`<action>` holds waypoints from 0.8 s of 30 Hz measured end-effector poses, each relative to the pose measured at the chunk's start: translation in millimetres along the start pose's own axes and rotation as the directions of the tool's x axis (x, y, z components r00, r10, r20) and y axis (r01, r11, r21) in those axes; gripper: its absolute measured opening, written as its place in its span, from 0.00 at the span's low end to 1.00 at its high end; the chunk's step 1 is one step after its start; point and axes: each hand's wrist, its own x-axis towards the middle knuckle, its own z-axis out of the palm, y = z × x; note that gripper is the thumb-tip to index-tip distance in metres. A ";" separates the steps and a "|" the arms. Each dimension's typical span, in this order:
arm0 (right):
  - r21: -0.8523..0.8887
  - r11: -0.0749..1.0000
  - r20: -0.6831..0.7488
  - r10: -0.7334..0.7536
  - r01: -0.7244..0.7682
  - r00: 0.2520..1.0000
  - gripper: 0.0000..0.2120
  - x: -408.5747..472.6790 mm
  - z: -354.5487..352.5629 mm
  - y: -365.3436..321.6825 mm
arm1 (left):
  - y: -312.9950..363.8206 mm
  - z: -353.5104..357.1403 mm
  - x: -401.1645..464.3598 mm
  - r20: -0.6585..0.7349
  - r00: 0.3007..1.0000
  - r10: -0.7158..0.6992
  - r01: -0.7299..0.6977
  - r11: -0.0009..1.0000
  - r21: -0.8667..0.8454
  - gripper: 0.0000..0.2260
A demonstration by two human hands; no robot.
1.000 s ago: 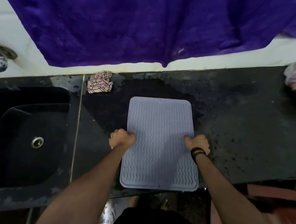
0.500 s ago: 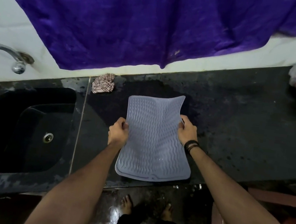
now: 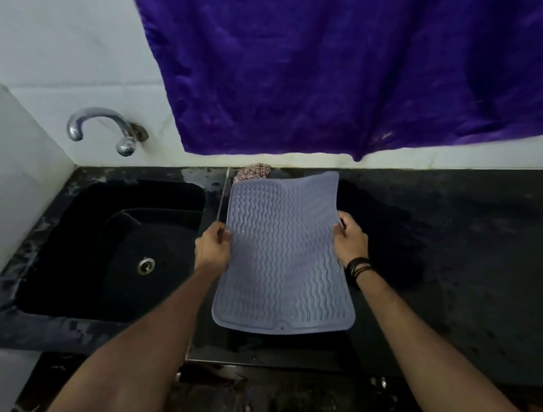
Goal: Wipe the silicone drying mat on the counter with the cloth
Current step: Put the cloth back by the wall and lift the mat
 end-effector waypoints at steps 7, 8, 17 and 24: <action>-0.097 0.990 0.022 0.107 -0.105 0.994 0.17 -5.4 58.0 -3.4 | -60.5 -8.6 18.5 0.074 0.993 -0.094 0.093 0.996 0.015 0.08; -0.116 0.986 0.014 0.121 -0.118 0.993 0.17 -5.8 62.8 -2.3 | -67.0 -5.9 19.0 0.088 0.991 -0.100 0.098 0.995 0.025 0.09; -0.291 0.928 -0.030 0.236 -0.235 0.971 0.17 -7.0 72.8 13.8 | -93.1 8.1 26.8 0.171 0.966 -0.196 0.178 0.977 0.116 0.13; -0.384 0.883 -0.020 0.285 -0.271 0.958 0.18 -10.3 69.3 25.8 | -97.7 13.2 30.1 0.173 0.955 -0.240 0.222 0.968 0.122 0.13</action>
